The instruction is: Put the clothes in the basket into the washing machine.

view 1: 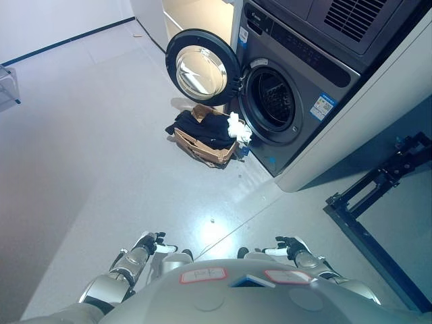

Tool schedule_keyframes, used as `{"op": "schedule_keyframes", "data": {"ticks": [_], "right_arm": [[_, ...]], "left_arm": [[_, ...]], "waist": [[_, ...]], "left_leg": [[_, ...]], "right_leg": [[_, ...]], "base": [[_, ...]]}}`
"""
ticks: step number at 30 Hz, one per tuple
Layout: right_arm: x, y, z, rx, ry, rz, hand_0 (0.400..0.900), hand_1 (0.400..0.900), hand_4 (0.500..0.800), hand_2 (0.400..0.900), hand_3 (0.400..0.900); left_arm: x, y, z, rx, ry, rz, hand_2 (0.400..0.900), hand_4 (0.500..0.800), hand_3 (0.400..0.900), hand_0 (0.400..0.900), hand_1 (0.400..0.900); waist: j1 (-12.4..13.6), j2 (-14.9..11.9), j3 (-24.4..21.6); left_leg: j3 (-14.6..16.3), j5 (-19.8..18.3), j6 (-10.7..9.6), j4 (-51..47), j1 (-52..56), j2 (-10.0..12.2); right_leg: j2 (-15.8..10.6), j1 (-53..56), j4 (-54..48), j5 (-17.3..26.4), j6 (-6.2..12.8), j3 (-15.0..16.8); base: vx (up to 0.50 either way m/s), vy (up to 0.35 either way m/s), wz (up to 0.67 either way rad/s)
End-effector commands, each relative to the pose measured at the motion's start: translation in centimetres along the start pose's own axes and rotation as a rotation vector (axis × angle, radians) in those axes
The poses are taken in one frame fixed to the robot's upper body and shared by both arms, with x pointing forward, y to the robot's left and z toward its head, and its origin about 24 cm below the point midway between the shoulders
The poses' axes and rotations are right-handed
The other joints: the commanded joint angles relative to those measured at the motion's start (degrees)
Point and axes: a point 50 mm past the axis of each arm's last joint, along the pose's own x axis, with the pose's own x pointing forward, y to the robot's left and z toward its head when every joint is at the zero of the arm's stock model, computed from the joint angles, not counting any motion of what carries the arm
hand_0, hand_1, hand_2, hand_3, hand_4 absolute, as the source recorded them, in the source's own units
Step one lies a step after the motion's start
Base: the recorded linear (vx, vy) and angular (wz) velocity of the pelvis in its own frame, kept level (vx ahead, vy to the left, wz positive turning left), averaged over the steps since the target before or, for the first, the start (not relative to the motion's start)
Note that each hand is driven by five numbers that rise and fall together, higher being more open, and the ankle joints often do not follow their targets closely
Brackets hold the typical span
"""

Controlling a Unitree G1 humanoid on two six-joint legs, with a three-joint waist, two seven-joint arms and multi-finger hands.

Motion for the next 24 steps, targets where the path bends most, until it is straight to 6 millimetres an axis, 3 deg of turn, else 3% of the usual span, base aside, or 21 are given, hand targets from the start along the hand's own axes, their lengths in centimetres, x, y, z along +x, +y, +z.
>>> {"op": "schedule_keyframes", "data": {"ticks": [1, 14, 24], "right_arm": [[0.1, -0.9, -0.2, -0.05, 0.024, -0.014, 0.9, 0.9, 0.8, 0.9, 0.9], [0.1, -1.0, -0.3, -0.041, 0.029, -0.02, 0.9, 0.9, 0.8, 0.9, 0.9], [0.2, -2.6, 1.0, -0.033, -0.012, -0.072, 0.9, 0.9, 0.8, 0.9, 0.9]], "left_arm": [[0.3, 1.1, 2.3, -0.028, -0.062, 0.036, 0.9, 0.8, 0.9, 0.9, 0.9], [0.3, 1.6, 1.6, -0.042, -0.036, 0.059, 0.9, 0.8, 0.9, 0.9, 0.9], [0.2, 2.6, 1.8, -0.054, -0.044, 0.099, 0.9, 0.8, 0.9, 0.9, 0.9]], "waist": [[-0.8, -1.3, -1.1], [-0.8, -1.5, -1.1], [-0.7, -1.4, -0.7]], "left_leg": [[-3.1, -0.4, 0.4, -0.5, -3.0, -1.1], [-3.3, -0.6, 0.3, -0.5, -2.8, -1.0], [-3.6, -0.5, 0.2, -0.5, -2.8, -0.7]], "right_leg": [[0.5, -0.8, 0.8, 0.9, 1.08, 0.7], [0.8, -0.7, 0.8, 0.7, 0.97, 0.6], [1.1, -0.8, 1.4, 0.0, 0.62, 0.3]], "base": [[0.0, 0.0, 0.0], [0.0, 0.0, 0.0], [0.01, -0.006, 0.01]]}}
